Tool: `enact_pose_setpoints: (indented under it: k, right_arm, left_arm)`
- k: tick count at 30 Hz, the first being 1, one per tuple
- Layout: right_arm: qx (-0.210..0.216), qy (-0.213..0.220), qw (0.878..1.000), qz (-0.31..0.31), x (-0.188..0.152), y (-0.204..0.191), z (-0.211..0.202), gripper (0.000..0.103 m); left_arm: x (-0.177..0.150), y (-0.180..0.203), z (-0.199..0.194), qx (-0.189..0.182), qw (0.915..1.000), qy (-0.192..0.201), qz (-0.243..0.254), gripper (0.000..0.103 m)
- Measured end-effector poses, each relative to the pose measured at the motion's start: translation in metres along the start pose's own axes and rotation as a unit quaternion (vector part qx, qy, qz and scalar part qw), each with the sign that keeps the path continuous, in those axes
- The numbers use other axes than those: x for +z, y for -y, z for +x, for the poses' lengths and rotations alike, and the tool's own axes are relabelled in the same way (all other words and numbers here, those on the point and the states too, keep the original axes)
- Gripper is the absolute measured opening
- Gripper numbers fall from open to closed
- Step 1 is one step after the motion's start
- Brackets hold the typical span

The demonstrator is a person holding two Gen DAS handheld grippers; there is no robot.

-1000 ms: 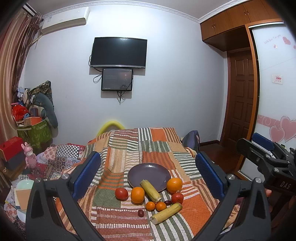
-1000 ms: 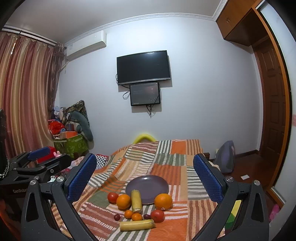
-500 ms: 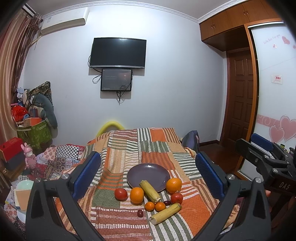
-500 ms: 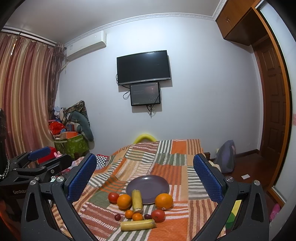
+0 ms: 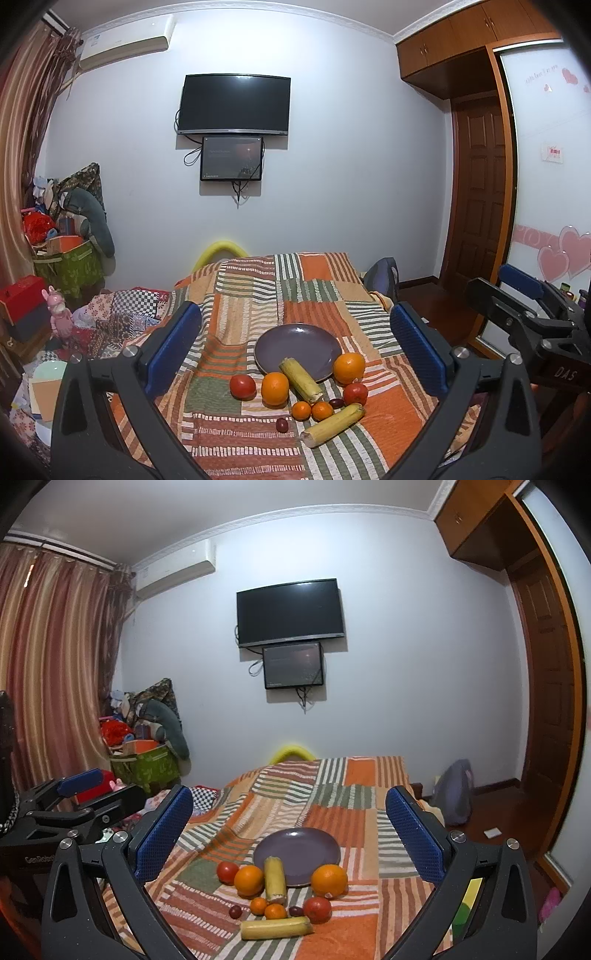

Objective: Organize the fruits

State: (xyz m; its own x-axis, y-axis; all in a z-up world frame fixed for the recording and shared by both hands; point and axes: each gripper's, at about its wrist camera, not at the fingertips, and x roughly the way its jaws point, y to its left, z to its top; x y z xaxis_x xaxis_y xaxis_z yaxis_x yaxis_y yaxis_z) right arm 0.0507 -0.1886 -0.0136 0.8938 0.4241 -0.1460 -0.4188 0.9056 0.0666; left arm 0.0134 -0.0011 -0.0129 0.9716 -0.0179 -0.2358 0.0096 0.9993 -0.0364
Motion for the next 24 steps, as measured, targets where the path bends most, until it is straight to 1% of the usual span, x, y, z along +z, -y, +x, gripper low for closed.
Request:
enact_pose_setpoints:
  k: [4,6,8,10,12,14,15,16,18,19,20,24]
  right_arm:
    - [-0.01,-0.009,1.0,-0.003,-0.001,0.0,0.009,0.103]
    - [-0.006,-0.015,1.0,0.0,-0.004,0.004,0.015,0.103]
    - [0.001,-0.018,1.0,0.008,-0.007,0.008,0.02,0.103]
    - [0.009,-0.029,0.999,0.014,-0.011,0.013,0.03,0.103]
    - [0.012,-0.043,0.999,0.018,-0.016,0.017,0.041,0.101]
    - [0.012,-0.056,0.998,0.019,-0.021,0.02,0.051,0.095]
    - [0.01,-0.065,0.998,0.02,-0.024,0.023,0.058,0.093]
    - [0.008,-0.073,0.997,0.02,-0.027,0.025,0.063,0.091]
    - [0.007,-0.093,0.995,0.019,-0.035,0.031,0.078,0.088]
    - [0.009,-0.101,0.995,0.018,-0.038,0.033,0.083,0.081]
    - [0.01,-0.112,0.994,0.013,-0.043,0.035,0.091,0.078]
    - [0.012,-0.159,0.987,-0.002,-0.063,0.041,0.117,0.078]
  left_arm:
    - [-0.002,-0.003,0.007,-0.005,1.0,-0.006,-0.002,0.103]
    - [-0.004,-0.006,0.012,-0.007,0.9999,-0.01,-0.007,0.102]
    - [-0.006,-0.009,0.02,-0.005,0.9998,-0.017,-0.007,0.097]
    - [-0.009,-0.013,0.034,-0.001,0.9994,-0.033,-0.006,0.084]
    - [-0.014,-0.017,0.049,0.0,0.9986,-0.052,-0.008,0.081]
    - [-0.02,-0.024,0.063,0.0,0.9976,-0.068,-0.017,0.076]
    - [-0.023,-0.028,0.072,-0.004,0.9967,-0.078,-0.022,0.069]
    - [-0.026,-0.033,0.08,-0.005,0.9958,-0.088,-0.026,0.067]
    - [-0.034,-0.042,0.098,-0.003,0.9937,-0.107,-0.034,0.067]
    - [-0.038,-0.046,0.106,-0.003,0.9928,-0.114,-0.037,0.067]
    - [-0.042,-0.051,0.114,0.0,0.9918,-0.122,-0.039,0.066]
    - [-0.059,-0.066,0.149,0.021,0.986,-0.162,-0.033,0.067]
